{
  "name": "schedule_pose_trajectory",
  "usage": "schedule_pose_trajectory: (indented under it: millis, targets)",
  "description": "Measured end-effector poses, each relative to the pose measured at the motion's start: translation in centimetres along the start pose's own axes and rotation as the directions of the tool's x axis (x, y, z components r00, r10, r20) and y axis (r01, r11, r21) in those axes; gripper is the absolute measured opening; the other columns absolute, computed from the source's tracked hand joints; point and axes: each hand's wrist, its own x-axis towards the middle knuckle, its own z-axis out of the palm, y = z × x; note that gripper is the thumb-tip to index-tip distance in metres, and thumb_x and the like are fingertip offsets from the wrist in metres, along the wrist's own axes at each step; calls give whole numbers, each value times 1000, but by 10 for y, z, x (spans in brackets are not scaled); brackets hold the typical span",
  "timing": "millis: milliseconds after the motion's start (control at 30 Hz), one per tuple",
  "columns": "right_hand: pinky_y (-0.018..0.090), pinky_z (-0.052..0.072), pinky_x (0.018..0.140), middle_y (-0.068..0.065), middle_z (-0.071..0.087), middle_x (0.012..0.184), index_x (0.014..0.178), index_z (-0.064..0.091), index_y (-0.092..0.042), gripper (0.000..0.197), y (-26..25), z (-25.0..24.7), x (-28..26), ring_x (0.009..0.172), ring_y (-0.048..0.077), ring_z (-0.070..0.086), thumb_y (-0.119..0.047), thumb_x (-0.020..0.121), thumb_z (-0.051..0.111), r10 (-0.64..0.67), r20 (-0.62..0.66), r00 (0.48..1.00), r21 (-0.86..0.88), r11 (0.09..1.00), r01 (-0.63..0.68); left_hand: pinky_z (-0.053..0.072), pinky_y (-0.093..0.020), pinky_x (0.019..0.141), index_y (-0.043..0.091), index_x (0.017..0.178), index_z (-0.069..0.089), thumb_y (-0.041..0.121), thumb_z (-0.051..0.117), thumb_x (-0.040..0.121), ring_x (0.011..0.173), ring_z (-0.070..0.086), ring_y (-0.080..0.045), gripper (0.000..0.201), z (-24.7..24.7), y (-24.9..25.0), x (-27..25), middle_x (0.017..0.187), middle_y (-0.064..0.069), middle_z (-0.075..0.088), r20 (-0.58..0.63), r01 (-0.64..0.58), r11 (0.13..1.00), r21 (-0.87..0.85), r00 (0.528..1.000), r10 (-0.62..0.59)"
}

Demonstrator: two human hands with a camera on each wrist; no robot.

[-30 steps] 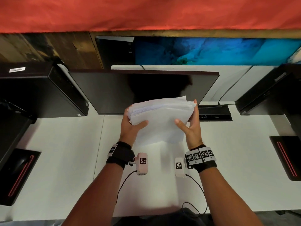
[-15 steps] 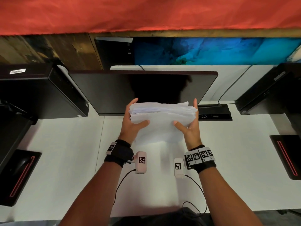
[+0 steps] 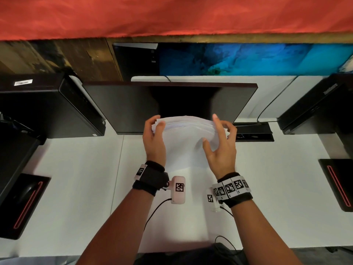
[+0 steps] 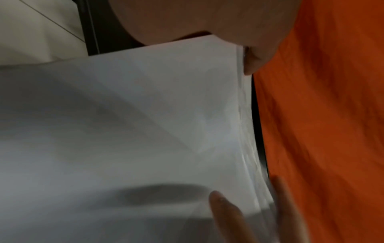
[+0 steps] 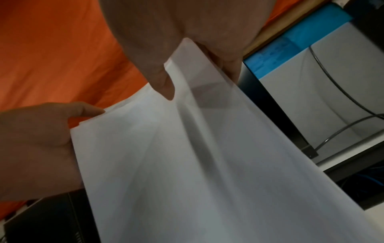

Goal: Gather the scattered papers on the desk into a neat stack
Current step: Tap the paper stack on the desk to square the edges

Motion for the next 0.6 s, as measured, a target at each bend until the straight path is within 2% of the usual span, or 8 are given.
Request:
schedule_pose_trajectory:
  millis: [67,133,200,233,300,367,433,600]
  targets:
    - [-8,35,81,4,34,141,145,45,-29,57,1,0,0,112,-27,34,-19,92,64,4,-3,1000,-19,1000,-4,49,-24,91,19,112,66,32,63,94,101,62,-1,23,2,2,0,108,10,67,-30,-29,999,18,999,29]
    - [-6,34,87,5,37,140,142,49,-22,54,2,-2,0,115,-24,35,-13,91,64,18,-49,999,12,1000,-17,48,-17,86,15,107,67,29,66,94,95,62,4,19,4,3,1,104,10,69,-30,-39,999,37,999,40]
    - [7,38,100,3,44,137,141,47,-18,58,2,-3,1,122,-11,41,-8,87,66,55,-89,995,99,994,-46,48,-12,82,8,107,68,20,66,93,93,63,6,18,5,4,1,102,5,70,-24,-50,997,59,998,51]
    - [19,43,104,-1,48,134,143,42,-19,64,4,-2,1,123,-2,47,-8,86,68,117,-88,989,182,978,-99,48,-11,82,6,108,68,16,65,94,92,63,6,18,5,4,1,101,5,69,-27,-55,996,66,998,56]
    - [37,47,105,-5,57,127,149,31,-22,79,10,-2,-1,118,11,58,-6,83,73,299,-47,953,393,883,-257,48,-15,84,6,110,67,15,59,96,93,62,2,18,3,3,3,100,6,67,-30,-52,997,56,998,54]
    - [43,44,109,-8,61,127,152,24,-24,89,20,0,-4,120,13,59,-4,82,75,422,63,904,531,753,-388,51,-30,90,14,111,68,26,51,97,99,63,-17,24,0,2,6,98,0,66,1,-38,999,16,999,38]
    - [46,43,111,-8,57,136,152,26,-25,88,26,1,-5,127,10,55,-6,82,76,422,195,885,526,717,-458,49,-44,96,22,112,68,41,42,98,105,63,-32,36,-5,-2,9,100,-7,67,66,34,998,-60,997,-30]
    - [47,40,112,-4,47,147,152,27,-28,90,31,6,-4,134,11,48,-6,81,77,386,270,882,529,706,-471,48,-50,105,25,114,71,58,27,102,119,63,-35,57,-12,-17,10,115,-11,72,127,254,954,-158,964,-236]
